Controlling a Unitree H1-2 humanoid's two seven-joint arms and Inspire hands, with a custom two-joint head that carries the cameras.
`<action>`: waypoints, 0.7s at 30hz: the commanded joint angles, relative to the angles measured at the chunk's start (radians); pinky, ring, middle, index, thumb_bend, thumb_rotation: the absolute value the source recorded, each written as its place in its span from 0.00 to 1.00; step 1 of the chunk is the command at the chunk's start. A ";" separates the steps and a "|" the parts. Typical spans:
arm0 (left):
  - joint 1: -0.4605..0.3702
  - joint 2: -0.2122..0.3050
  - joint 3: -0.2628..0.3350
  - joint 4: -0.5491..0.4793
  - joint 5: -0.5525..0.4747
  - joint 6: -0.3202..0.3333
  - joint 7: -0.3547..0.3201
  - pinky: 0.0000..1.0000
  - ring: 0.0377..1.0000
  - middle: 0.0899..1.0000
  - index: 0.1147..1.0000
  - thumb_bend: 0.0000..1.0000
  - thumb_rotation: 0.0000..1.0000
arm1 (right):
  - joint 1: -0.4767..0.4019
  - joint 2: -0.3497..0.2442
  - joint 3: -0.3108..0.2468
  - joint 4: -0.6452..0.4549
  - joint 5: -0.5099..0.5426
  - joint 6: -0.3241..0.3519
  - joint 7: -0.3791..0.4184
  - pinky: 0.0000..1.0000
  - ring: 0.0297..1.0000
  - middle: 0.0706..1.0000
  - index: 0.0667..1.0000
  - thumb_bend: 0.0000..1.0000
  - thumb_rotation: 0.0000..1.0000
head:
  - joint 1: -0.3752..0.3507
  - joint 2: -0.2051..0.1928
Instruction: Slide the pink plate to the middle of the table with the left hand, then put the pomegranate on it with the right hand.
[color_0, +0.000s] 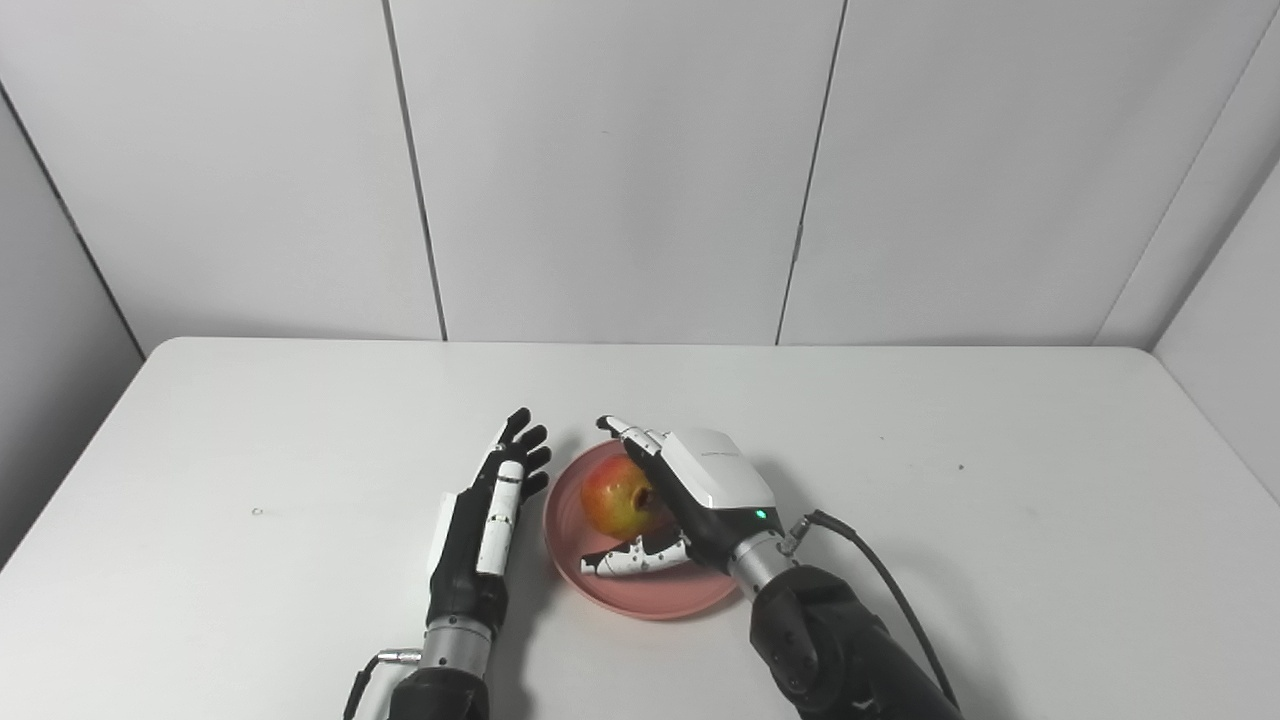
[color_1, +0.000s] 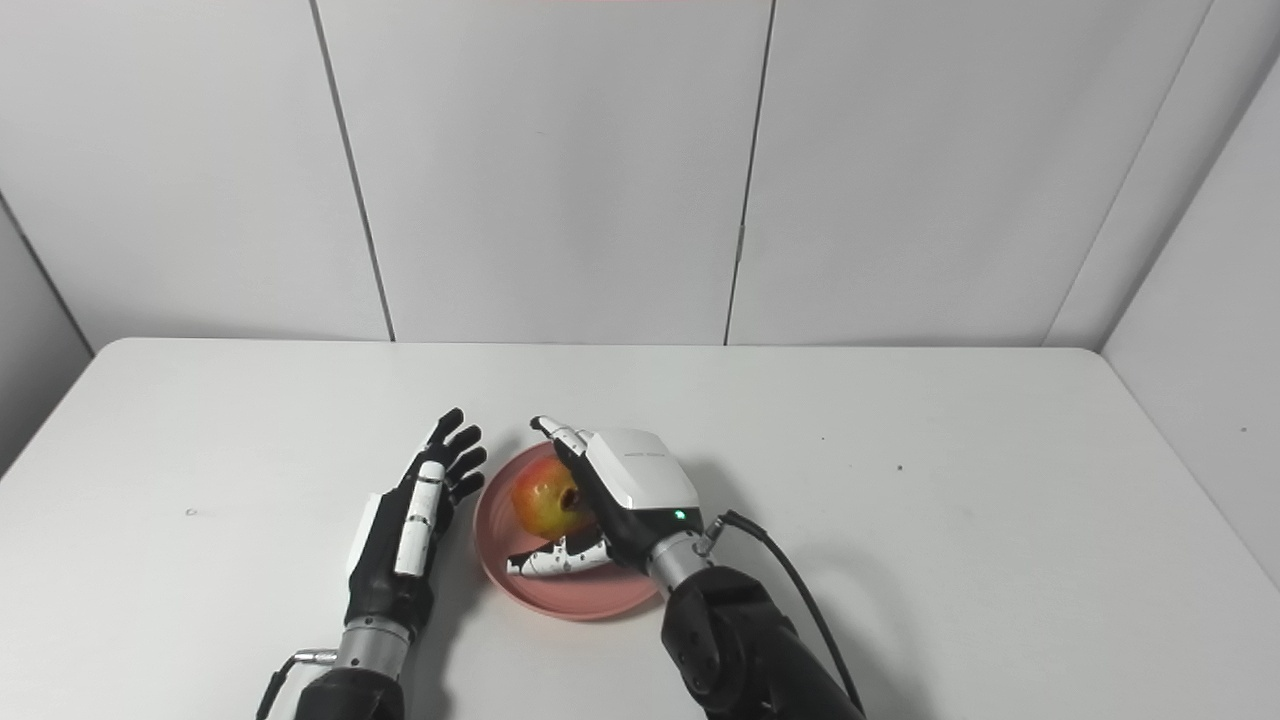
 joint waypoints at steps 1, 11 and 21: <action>-0.012 -0.005 -0.008 -0.025 0.016 -0.011 0.005 0.87 0.88 0.90 0.89 0.47 1.00 | -0.017 -0.013 -0.007 -0.058 -0.014 0.013 0.024 0.89 0.89 0.90 0.92 0.94 0.53 | 0.001 0.002; -0.011 -0.008 -0.002 -0.031 0.006 0.001 0.004 0.87 0.88 0.90 0.89 0.46 1.00 | 0.004 -0.034 -0.070 -0.239 -0.043 0.037 0.090 0.88 0.89 0.91 0.94 0.95 0.54 | -0.005 0.000; -0.013 -0.001 0.000 -0.021 -0.001 -0.017 -0.003 0.86 0.89 0.90 0.89 0.45 1.00 | 0.030 -0.030 -0.172 -0.402 -0.015 0.042 0.111 0.85 0.91 0.93 0.95 0.98 0.57 | -0.012 -0.001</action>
